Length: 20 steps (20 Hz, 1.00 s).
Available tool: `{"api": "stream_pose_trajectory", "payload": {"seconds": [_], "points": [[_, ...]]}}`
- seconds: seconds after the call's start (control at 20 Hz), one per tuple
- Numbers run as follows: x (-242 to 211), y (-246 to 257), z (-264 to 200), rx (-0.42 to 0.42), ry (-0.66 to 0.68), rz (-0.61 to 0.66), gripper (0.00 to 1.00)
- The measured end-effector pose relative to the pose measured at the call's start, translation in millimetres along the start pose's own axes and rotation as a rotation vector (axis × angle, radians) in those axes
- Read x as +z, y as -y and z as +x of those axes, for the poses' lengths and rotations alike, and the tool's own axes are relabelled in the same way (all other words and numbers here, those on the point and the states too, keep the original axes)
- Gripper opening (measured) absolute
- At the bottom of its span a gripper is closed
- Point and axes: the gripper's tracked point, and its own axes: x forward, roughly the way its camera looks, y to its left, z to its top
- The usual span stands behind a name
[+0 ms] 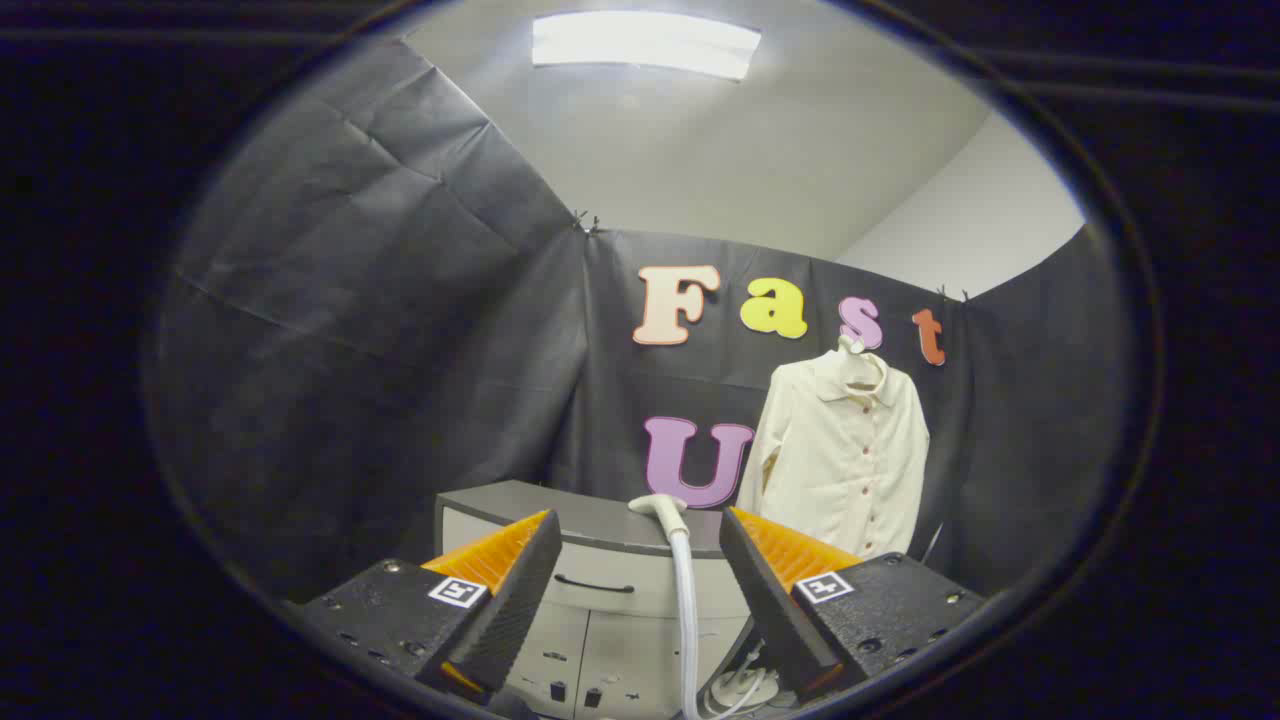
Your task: Iron the clothes twice with a garment steamer, once on the left side and once on the right side.
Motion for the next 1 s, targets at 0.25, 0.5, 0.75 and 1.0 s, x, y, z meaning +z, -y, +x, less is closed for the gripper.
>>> {"api": "stream_pose_trajectory", "payload": {"seconds": [0.25,0.5,0.75,1.0], "points": [[-5,-4,2,0.01,-0.011,0.001,0.96],[-8,-9,3,0.031,-0.023,-0.007,0.96],[-17,-3,3,0.027,-0.036,0.01,0.97],[-19,4,4,0.012,-0.039,0.015,0.97]]}}
